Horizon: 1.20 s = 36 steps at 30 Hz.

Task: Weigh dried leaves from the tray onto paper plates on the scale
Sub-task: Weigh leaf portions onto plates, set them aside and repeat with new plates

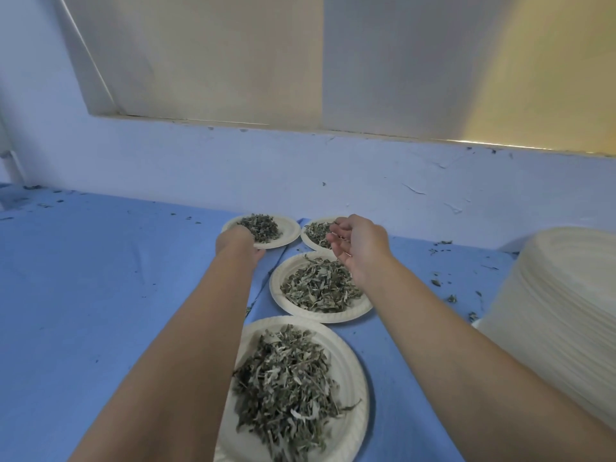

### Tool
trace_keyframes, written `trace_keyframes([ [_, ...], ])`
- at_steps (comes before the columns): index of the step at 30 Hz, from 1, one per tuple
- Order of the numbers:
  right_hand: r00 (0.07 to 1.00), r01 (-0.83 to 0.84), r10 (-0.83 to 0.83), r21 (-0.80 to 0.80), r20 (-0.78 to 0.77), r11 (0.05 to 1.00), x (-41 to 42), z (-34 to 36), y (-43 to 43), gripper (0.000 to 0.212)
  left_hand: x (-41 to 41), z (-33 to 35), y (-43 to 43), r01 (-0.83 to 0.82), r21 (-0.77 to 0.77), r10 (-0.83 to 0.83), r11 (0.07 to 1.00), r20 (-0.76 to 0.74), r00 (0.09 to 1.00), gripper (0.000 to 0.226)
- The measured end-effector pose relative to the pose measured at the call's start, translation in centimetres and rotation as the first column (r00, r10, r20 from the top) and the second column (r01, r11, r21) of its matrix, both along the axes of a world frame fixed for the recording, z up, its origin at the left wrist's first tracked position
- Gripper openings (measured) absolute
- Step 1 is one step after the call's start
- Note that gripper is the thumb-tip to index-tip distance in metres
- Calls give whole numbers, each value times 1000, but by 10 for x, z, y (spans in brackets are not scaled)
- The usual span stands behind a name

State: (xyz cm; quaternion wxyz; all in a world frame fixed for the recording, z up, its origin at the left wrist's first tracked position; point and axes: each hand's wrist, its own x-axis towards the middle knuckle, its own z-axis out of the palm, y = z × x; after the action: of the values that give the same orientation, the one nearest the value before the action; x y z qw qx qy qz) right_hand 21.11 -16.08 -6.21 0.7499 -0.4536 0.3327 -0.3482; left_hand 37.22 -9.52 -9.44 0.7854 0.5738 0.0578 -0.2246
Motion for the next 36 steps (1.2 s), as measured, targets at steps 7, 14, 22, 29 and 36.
trace_keyframes([
  [7, 1000, -22, 22, 7, 0, 1000, -3, -1, 0, 20, 1, -11, 1, 198, -51, -201, 979, -62, 978, 49],
  [14, 999, -25, 25, 19, -26, 1000, -4, -6, 4, 21, -7, -1, 6, 327, -31, -329, 944, -83, 941, 50],
  [22, 996, -67, 60, -132, -59, 989, -23, 20, 42, 19, -60, 33, 28, 401, 57, -402, 914, -1, 916, 30],
  [29, 997, -77, 58, -456, -55, 887, -93, 60, 81, 22, -171, 95, 44, 424, 61, -426, 904, 232, 875, 24],
  [36, 939, -87, -273, -913, -209, 398, -211, 87, 71, 12, -272, 121, 52, 455, 111, -455, 883, 435, 777, 19],
])
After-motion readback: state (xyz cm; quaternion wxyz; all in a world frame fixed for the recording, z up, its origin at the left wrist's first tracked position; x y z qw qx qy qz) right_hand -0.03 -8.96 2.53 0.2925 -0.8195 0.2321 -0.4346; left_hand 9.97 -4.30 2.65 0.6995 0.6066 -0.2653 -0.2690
